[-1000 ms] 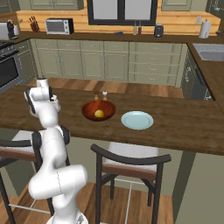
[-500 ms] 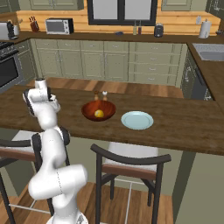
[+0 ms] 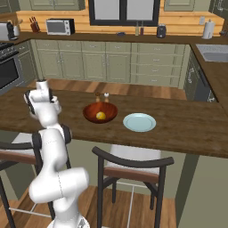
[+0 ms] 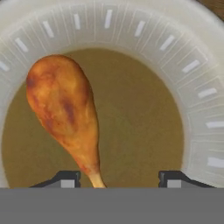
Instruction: Pick the chicken drumstick and lemon from their plates and place them in the bowl. Then put the bowl in the fridge.
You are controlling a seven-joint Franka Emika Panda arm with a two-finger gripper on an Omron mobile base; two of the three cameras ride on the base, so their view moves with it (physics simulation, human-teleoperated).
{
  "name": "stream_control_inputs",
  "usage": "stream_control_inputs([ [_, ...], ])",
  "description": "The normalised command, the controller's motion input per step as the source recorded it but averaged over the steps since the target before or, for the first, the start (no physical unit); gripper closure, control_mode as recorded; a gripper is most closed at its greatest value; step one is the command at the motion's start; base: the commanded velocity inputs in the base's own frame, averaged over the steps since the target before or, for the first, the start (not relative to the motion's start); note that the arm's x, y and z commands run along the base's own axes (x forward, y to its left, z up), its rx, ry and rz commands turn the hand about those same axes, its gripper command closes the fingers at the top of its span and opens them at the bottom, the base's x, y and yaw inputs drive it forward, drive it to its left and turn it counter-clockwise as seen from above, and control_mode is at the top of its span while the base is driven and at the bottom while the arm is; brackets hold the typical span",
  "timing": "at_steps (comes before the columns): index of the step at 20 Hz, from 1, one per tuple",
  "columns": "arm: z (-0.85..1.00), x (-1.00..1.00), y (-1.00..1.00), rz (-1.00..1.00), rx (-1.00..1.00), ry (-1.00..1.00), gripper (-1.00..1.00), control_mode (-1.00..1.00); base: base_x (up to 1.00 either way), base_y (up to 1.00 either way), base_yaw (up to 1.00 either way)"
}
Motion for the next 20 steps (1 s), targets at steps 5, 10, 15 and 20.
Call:
stream_control_inputs([
  [5,-0.4,0.0,0.0,0.0,0.0,0.06,1.0,-1.0,0.0,0.0,0.0],
  [10,-0.32,0.0,0.08,0.0,-0.02,0.01,1.0,-1.0,0.0,0.0,0.0],
  [15,-0.18,0.0,0.06,0.01,0.0,0.04,1.0,-1.0,0.0,0.0,0.0],
  [20,0.0,-0.12,-0.03,0.02,0.0,0.0,1.0,-1.0,0.0,0.0,0.0],
])
